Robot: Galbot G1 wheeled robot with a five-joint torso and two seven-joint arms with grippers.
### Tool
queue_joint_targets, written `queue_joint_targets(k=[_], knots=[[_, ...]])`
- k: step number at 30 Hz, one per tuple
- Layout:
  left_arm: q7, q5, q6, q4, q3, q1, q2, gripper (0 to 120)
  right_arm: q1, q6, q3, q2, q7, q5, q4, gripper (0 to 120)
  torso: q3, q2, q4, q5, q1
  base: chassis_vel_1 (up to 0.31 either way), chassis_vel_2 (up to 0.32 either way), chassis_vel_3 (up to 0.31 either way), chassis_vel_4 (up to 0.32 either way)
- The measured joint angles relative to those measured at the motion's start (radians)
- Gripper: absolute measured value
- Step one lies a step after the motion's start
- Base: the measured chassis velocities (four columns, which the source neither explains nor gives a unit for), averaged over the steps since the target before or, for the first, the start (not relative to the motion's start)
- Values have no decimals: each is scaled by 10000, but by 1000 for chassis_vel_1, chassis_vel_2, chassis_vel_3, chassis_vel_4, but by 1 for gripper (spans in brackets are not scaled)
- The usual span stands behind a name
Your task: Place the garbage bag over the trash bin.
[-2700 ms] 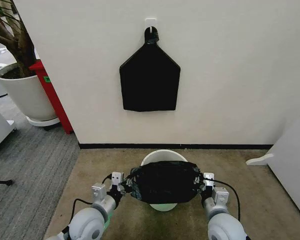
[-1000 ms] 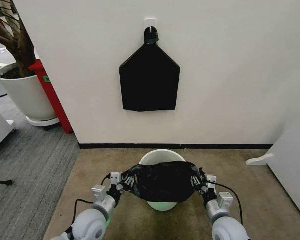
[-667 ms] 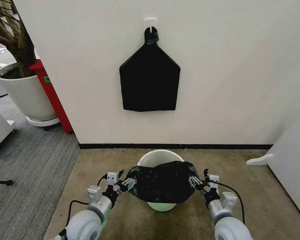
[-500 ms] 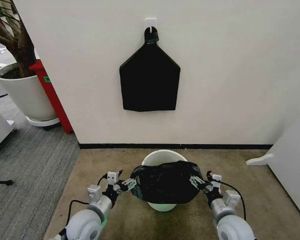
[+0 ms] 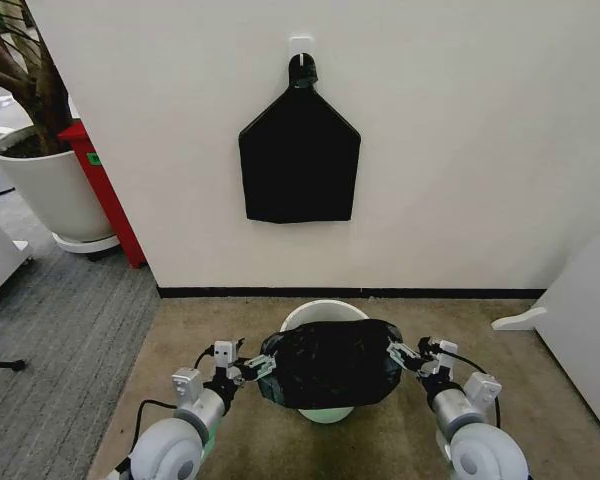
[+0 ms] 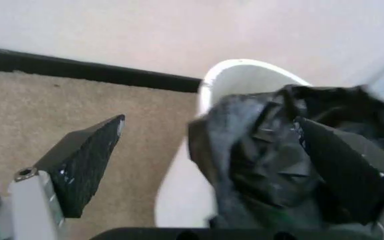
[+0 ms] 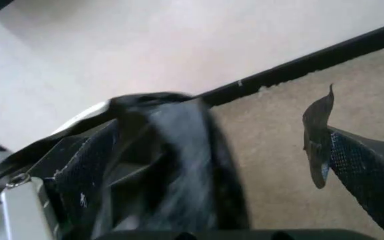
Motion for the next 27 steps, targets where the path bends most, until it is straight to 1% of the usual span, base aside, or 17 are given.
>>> queue_joint_targets(k=[4, 10, 14, 16, 17, 20, 23, 24, 26, 27], knots=[[38, -174, 30, -212, -27, 115, 21, 100, -67, -18, -22, 13, -189, -55, -11, 100, 0, 0, 0, 0, 0, 0, 0, 0, 0], [50, -278, 76, -519, -45, 162, 37, 100, -192, -118, 115, 4, -267, 318, 44, 100, 0, 0, 0, 1, 0, 0, 0, 0, 0], [-9, -383, 128, -833, -119, 275, 61, 100, -521, -134, 248, -64, -268, 85, 560, 100, 0, 0, 0, 1, 0, 0, 0, 0, 0], [-101, -401, 140, -1144, -277, 410, 138, 100, -755, -160, 343, -156, -136, -222, 1076, 100, 0, 0, 0, -2, 0, 0, 0, 0, 0], [-101, -401, 140, -1144, -277, 410, 138, 100, -755, -160, 343, -156, -136, -222, 1076, 100, 0, 0, 0, -2, 0, 0, 0, 0, 0], [-375, -467, 157, -1568, -612, 550, 198, 100, -881, -274, 416, -291, 140, -554, 1663, 100, 0, 0, -2, 0, 0, 0, 0, 0, 0], [-715, -409, 183, -2055, -1174, 766, 161, 100, -560, -852, 635, -645, 512, -704, 2436, 100, 0, 0, -1, 0, 0, 0, 0, 0, 0], [-715, -409, 183, -2055, -1174, 766, 161, 100, -560, -852, 635, -645, 512, -704, 2436, 100, 0, 0, -1, 0, 0, 0, 0, 0, 0], [-800, -132, 183, -2232, -1533, 943, 125, 100, -181, -1277, 823, -995, 501, -692, 2643, 100, 0, 0, -1, 0, 0, 0, 0, 0, 0], [-796, 201, 188, -2320, -1830, 1126, 87, 100, 78, -1624, 977, -1312, 283, -679, 2674, 100, 0, 0, -2, 1, 0, 0, 0, 0, 0]])
